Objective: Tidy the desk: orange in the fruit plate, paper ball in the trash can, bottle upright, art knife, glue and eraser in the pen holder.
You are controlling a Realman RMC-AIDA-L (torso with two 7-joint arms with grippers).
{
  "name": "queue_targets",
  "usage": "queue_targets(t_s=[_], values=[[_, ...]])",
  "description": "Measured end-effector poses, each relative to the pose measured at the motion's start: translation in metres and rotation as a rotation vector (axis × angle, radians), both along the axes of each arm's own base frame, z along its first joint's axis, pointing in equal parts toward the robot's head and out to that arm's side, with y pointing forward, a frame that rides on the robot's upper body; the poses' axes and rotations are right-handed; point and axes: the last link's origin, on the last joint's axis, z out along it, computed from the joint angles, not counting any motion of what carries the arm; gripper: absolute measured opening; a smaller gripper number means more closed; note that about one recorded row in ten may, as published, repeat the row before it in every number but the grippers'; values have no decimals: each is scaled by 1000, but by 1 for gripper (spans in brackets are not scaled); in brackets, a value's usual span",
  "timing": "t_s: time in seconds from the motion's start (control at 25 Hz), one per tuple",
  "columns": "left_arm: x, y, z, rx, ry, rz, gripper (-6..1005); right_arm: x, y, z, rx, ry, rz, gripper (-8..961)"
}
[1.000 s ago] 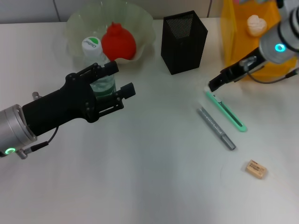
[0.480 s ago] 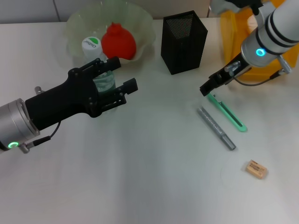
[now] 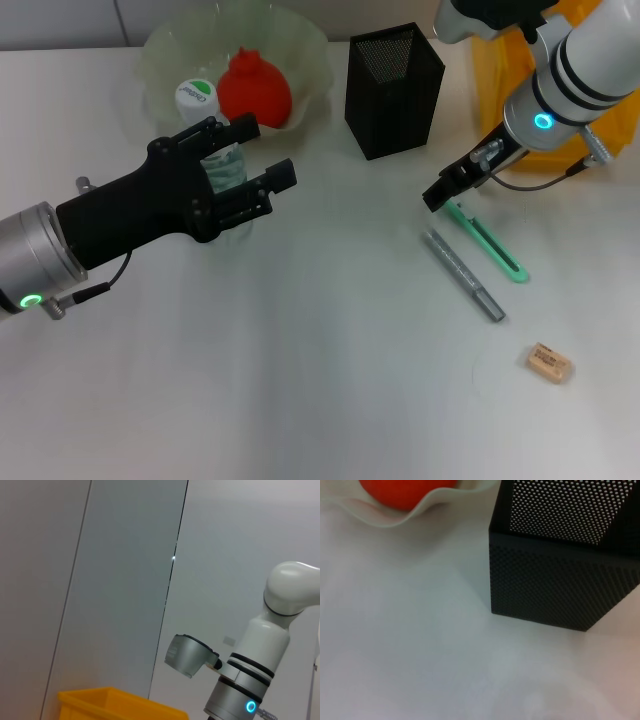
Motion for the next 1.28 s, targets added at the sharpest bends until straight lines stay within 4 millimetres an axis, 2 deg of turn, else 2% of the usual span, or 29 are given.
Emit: queue_targets(t_s=[0.2, 0.44, 1.0, 1.28], values=[[0, 1, 1, 7, -3, 3, 771, 5, -1, -2, 6, 2, -11, 643], [-1, 2, 3, 9, -3, 7, 771, 9, 0, -6, 17, 2, -15, 474], [0, 4, 4, 11, -3, 4, 771, 8, -2, -8, 10, 6, -17, 443], [0, 5, 6, 19, -7, 6, 771, 8, -2, -8, 9, 6, -18, 319]])
